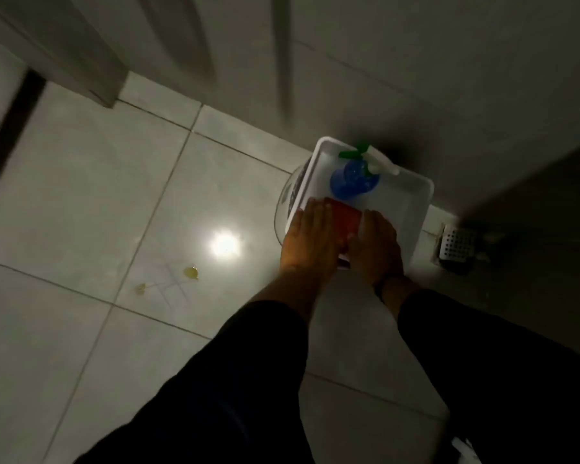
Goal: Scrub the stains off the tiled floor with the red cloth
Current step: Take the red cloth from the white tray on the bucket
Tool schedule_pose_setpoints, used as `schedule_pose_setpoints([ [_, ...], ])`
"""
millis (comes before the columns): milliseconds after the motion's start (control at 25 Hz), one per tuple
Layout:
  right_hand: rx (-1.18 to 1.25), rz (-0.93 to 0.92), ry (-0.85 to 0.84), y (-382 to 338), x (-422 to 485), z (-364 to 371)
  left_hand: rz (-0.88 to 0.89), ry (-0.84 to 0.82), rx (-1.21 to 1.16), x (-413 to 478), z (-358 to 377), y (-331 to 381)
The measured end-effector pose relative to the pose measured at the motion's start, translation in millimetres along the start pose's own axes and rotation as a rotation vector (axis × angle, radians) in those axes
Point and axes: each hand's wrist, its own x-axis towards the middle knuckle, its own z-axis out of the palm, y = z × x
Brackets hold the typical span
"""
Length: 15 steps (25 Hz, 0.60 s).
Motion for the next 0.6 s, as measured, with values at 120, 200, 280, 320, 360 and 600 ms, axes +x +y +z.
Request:
schedule_pose_setpoints([
  [120, 0.246, 0.225, -0.071, 8, 40, 19, -0.259, -0.049, -0.069, 41, 26, 0],
  [200, 0.339, 0.32, -0.131, 7, 59, 29, -0.335, -0.132, -0.086, 64, 38, 2],
  [280, 0.433, 0.372, -0.113, 11, 71, 40, -0.45, -0.171, -0.152, 79, 42, 10],
  [320, 0.501, 0.397, -0.087, 12, 75, 42, -0.489, -0.161, -0.178, 84, 41, 13],
  [360, 0.564, 0.422, -0.059, 15, 81, 45, -0.522, -0.152, -0.198, 90, 42, 14],
  [600, 0.719, 0.371, 0.066, 19, 84, 40, -0.501, -0.096, -0.513, 88, 20, 13],
])
